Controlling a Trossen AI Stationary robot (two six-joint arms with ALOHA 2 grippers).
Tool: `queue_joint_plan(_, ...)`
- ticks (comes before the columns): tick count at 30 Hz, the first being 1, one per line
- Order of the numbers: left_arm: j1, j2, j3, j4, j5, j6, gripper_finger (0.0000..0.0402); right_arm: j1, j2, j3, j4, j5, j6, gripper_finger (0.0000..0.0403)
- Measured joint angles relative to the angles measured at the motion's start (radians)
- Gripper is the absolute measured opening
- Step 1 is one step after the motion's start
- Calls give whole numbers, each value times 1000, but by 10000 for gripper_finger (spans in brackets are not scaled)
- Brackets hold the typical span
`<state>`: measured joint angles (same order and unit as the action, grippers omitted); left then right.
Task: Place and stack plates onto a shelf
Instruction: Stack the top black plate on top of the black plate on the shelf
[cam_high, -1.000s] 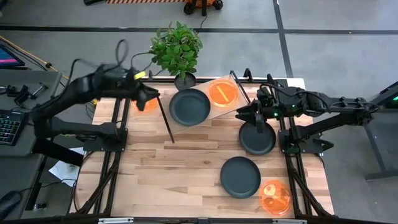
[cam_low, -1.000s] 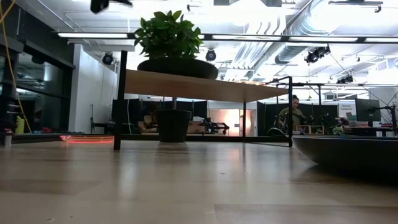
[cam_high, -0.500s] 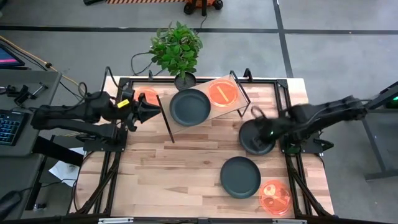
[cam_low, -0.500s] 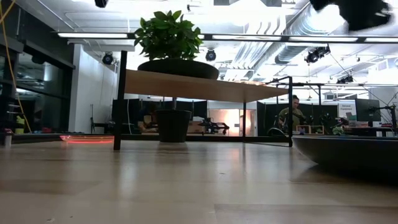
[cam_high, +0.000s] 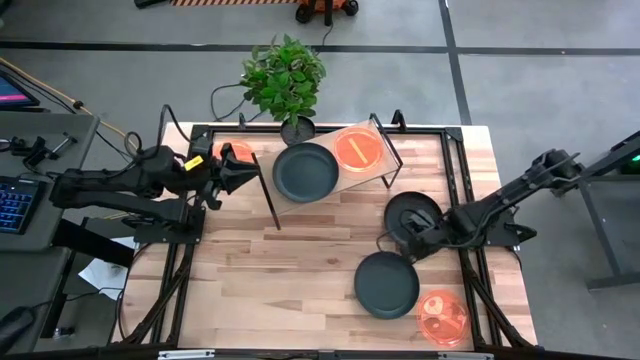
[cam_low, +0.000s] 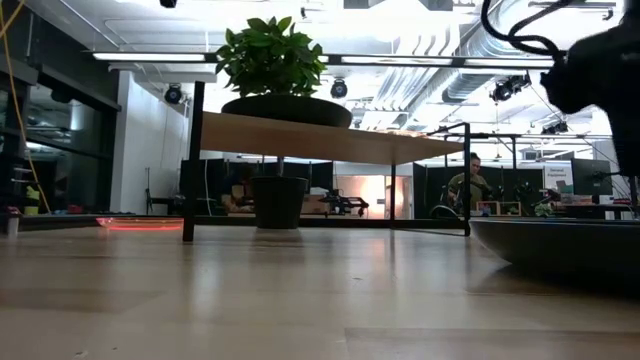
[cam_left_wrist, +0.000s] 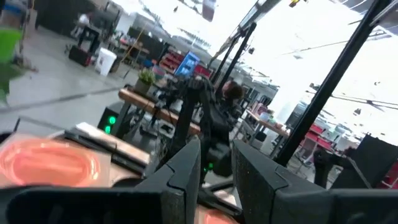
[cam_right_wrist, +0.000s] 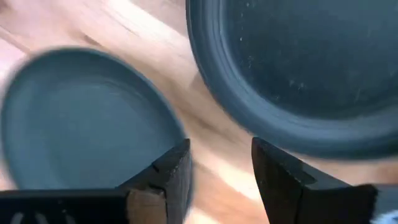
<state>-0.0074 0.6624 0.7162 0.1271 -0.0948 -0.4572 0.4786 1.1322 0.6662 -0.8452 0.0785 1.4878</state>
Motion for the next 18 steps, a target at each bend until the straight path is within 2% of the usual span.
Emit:
queue_joint_plan(6,0,0,0,7,0,40,81,0,114,0,-8,-9,-222,151)
queue_joint_plan(14,0,0,0,7,0,40,81,0,210,0,-56,-26,-393,151)
queue_joint_plan(18,0,0,0,7,0,40,81,0,258,0,-63,3,-458,151)
